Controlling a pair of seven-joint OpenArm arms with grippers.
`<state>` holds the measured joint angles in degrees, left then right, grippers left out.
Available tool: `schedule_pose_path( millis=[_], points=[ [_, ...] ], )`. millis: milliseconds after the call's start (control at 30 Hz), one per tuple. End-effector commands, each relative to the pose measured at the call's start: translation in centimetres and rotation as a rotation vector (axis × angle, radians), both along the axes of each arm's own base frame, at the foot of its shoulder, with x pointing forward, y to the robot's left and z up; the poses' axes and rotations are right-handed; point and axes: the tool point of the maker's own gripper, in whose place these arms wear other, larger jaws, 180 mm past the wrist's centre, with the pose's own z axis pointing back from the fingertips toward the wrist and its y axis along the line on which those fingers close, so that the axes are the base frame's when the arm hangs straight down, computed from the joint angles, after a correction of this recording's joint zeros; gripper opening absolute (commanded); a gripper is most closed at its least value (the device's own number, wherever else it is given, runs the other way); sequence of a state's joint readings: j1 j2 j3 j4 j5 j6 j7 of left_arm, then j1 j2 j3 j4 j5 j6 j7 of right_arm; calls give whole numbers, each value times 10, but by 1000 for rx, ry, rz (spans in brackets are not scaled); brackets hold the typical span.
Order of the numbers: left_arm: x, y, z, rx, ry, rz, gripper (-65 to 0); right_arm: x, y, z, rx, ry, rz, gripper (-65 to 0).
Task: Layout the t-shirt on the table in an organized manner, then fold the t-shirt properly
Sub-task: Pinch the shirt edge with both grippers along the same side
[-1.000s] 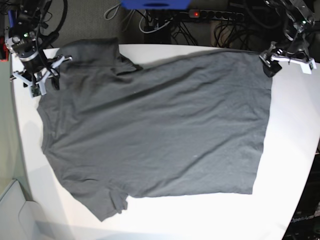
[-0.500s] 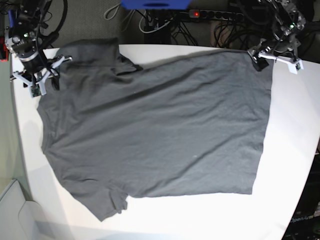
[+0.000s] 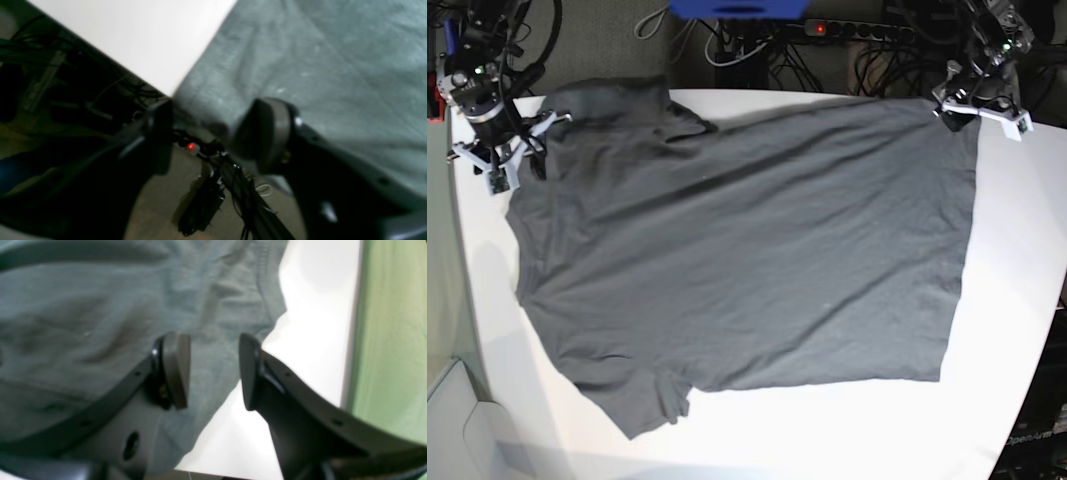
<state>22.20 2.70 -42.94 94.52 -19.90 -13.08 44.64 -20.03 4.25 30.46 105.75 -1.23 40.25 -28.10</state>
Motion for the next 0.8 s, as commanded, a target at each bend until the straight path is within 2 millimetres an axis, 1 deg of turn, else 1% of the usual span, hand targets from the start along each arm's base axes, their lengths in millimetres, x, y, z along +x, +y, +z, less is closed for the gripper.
schedule_pose_path(
  millis=[0, 67, 533, 600, 633, 700, 767],
  points=[
    [27, -12, 11, 7, -85, -84, -390, 6, -1, 12, -4, -47, 7, -394],
    [27, -12, 11, 7, -85, -84, -406, 6, 0, 12, -4, -47, 8, -394],
    [27, -13, 13, 2, -86, -87, -410, 7, 1, 11, -2, -45, 11, -394],
    [26, -13, 13, 2, -84, -87, -442, 7, 1, 11, -2, -45, 11, -394],
    [26, -13, 13, 2, -84, -87, -479, 7, 1, 11, -2, -45, 11, -394],
    [26, -13, 13, 5, -83, -88, -534, 7, 1, 11, -2, -45, 11, -394],
    [26, -13, 13, 2, -83, -88, -559, 7, 1, 11, -1, -45, 12, -394]
  ],
)
